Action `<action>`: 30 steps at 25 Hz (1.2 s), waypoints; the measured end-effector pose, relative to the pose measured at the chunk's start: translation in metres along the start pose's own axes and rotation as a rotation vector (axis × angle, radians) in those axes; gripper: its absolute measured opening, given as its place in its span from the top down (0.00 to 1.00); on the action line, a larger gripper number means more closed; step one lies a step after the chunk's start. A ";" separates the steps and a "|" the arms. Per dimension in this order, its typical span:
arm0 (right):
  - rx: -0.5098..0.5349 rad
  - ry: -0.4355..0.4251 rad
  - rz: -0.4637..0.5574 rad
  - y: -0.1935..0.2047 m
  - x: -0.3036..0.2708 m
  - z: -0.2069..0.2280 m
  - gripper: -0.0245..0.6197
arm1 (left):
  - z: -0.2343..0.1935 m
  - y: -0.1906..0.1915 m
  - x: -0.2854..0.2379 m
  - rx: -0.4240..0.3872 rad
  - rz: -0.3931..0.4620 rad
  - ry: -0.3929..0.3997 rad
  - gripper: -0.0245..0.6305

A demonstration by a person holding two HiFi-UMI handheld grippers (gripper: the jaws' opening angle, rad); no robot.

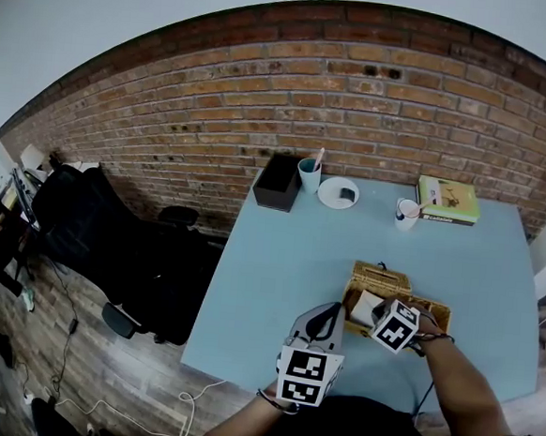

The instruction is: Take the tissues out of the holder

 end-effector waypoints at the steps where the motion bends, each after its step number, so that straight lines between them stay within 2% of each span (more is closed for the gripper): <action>1: -0.005 0.010 0.010 0.001 0.003 0.000 0.95 | 0.002 0.000 -0.001 -0.003 -0.001 0.006 0.97; 14: -0.170 0.167 0.260 -0.003 0.057 0.008 0.96 | 0.009 0.005 -0.018 0.009 -0.018 0.049 0.97; 21: -0.331 0.336 0.468 -0.022 0.116 0.019 0.96 | 0.007 -0.004 -0.022 -0.013 -0.023 0.051 0.97; 24: -0.376 0.424 0.567 -0.030 0.147 0.023 0.96 | 0.009 -0.015 -0.021 0.001 0.002 0.056 0.97; 30: -0.484 0.530 0.735 -0.037 0.199 0.031 0.96 | 0.021 -0.046 -0.012 -0.067 0.091 0.060 0.97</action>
Point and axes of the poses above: the fingertips, and each gripper's own axes: x backward along the fingers, z to its right, y out of its underside, the point moved 4 cm from there along x, backward along the fingers, and after that the axes turned 3 degrees about y, right-handed, at the moved point
